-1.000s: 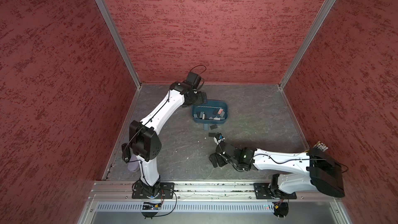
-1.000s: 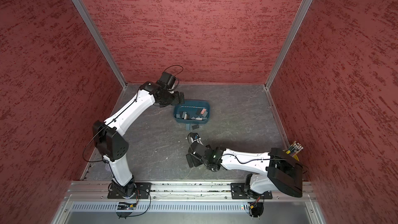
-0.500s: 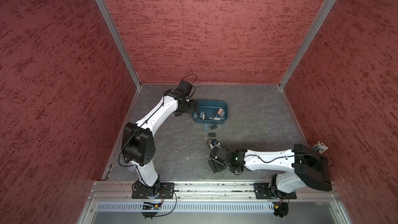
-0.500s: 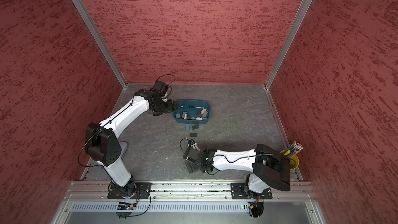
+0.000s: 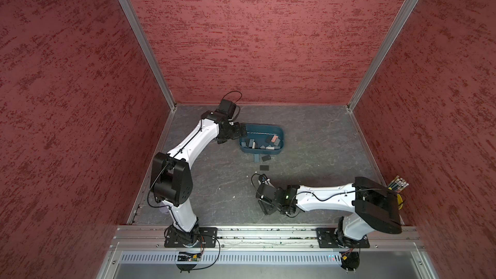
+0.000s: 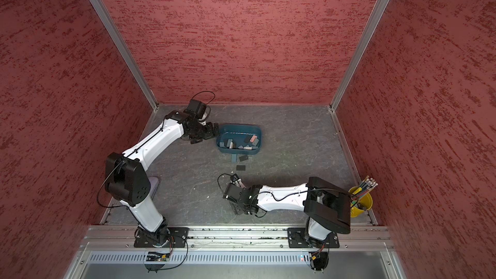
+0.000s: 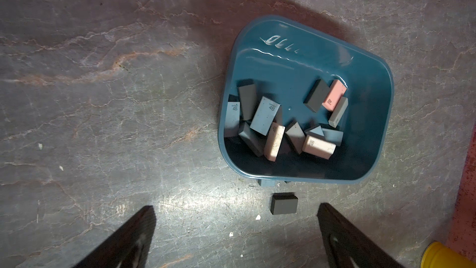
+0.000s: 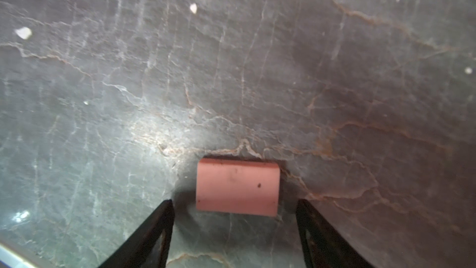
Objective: Put the eraser in the storage box
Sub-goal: Pick up the eraser from the center of the board.
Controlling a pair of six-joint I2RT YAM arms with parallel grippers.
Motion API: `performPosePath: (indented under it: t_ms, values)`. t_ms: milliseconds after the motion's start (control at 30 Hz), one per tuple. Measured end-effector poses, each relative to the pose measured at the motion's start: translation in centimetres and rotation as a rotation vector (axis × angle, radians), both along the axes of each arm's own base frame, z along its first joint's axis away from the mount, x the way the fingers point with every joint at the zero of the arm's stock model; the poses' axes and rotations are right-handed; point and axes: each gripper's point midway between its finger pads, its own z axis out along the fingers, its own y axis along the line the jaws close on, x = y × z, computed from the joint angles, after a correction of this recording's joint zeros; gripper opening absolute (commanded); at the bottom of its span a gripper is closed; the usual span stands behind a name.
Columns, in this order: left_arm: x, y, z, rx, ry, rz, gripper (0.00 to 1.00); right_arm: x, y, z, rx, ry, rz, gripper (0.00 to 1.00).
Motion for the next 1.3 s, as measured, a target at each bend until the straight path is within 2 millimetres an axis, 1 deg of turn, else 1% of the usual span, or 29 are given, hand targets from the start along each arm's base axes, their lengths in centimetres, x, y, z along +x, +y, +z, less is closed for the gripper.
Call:
performPosePath:
  t_ms: [267,367,467,600,867,933,1300]
  values:
    - [0.0,0.1,0.1,-0.006,-0.001,0.003,1.00,0.4,0.2,0.2,-0.017,-0.016,0.003,0.69]
    - [0.0,0.1,0.1,-0.008,-0.001,0.003,1.00,0.5,0.4,0.1,-0.022,-0.016,0.008,0.65]
    - [0.0,0.1,0.1,-0.007,0.000,0.004,1.00,0.6,0.7,0.1,-0.023,-0.016,0.007,0.64]
    - [0.1,0.2,0.1,-0.008,0.000,0.006,1.00,0.6,0.7,0.1,-0.026,-0.014,0.008,0.57]
    - [0.1,0.2,0.1,-0.016,0.003,0.005,1.00,0.8,1.3,0.1,-0.029,-0.012,0.009,0.49]
    - [0.0,0.1,0.1,-0.017,0.003,0.004,1.00,0.8,1.4,0.1,-0.030,-0.012,0.009,0.45]
    - [0.0,0.1,0.1,-0.020,0.005,0.004,1.00,0.9,1.3,0.2,-0.035,-0.015,0.004,0.44]
